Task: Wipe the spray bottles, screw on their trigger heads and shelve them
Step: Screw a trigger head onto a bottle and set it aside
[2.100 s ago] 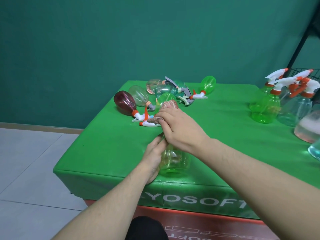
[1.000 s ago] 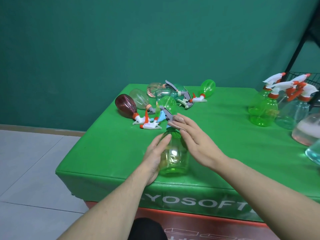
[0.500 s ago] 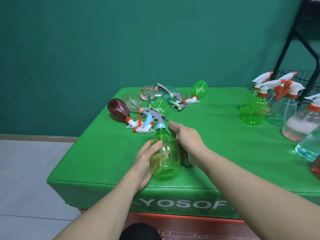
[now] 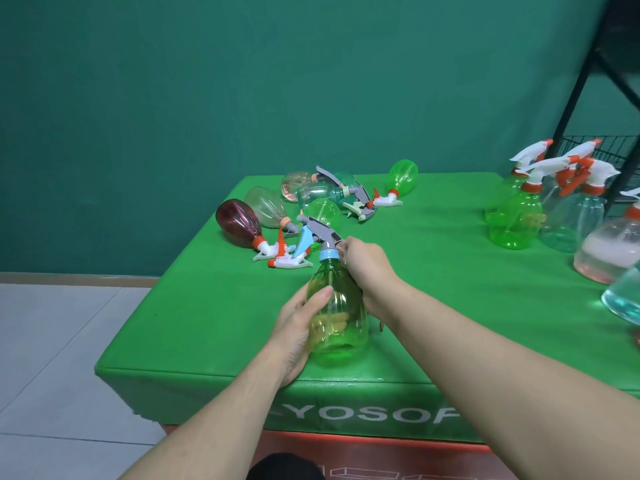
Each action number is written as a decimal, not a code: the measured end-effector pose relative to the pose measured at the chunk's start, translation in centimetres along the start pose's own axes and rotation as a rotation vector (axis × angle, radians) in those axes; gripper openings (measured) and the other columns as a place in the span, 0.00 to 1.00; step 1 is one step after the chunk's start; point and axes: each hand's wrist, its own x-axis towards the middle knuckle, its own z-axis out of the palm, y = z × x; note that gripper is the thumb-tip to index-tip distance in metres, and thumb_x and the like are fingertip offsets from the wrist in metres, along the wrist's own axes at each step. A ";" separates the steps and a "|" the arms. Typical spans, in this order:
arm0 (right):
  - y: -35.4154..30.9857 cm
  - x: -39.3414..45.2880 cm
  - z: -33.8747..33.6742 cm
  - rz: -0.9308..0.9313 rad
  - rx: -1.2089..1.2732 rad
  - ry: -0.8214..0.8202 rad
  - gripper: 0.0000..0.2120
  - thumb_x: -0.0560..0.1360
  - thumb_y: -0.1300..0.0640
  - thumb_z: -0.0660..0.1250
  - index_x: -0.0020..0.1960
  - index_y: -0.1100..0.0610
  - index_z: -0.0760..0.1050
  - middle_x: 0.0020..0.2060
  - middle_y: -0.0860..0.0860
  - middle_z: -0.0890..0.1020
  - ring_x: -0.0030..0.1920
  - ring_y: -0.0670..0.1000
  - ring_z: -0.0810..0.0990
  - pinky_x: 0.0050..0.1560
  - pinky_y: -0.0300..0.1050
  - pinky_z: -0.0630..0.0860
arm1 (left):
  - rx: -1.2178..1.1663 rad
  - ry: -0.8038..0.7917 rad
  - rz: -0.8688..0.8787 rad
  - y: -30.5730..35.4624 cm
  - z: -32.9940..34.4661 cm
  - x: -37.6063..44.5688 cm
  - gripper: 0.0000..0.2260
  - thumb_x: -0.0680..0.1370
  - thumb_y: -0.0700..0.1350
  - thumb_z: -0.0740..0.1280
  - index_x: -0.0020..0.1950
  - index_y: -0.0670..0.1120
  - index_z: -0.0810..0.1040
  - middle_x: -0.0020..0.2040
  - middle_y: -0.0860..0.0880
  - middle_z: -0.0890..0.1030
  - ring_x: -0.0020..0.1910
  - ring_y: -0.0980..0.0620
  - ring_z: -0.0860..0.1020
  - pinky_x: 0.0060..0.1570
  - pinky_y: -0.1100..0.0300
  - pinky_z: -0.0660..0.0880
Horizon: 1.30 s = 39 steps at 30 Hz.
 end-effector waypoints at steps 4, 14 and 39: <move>0.4 -0.8 -0.5 -0.233 -0.303 -0.022 0.18 0.84 0.51 0.53 0.52 0.60 0.78 0.45 0.56 0.79 0.46 0.56 0.76 0.46 0.47 0.72 | -0.008 0.000 0.007 -0.2 0.0 0.1 0.26 0.71 0.51 0.78 0.67 0.46 0.79 0.52 0.44 0.87 0.48 0.43 0.85 0.52 0.48 0.82; 1.6 -1.7 -2.8 -0.264 -0.321 0.010 0.21 0.85 0.51 0.51 0.65 0.55 0.79 0.62 0.55 0.81 0.61 0.56 0.78 0.68 0.49 0.72 | 0.008 -0.021 -0.009 -0.2 -0.1 0.2 0.24 0.70 0.54 0.77 0.65 0.49 0.80 0.57 0.42 0.86 0.49 0.43 0.85 0.53 0.51 0.82; 3.6 -2.6 1.8 -0.718 -0.516 -0.089 0.21 0.83 0.44 0.50 0.73 0.37 0.69 0.77 0.38 0.64 0.78 0.42 0.59 0.78 0.51 0.59 | -0.139 -0.046 0.040 0.3 -0.2 0.1 0.25 0.78 0.62 0.63 0.72 0.53 0.76 0.65 0.47 0.83 0.55 0.50 0.85 0.53 0.47 0.80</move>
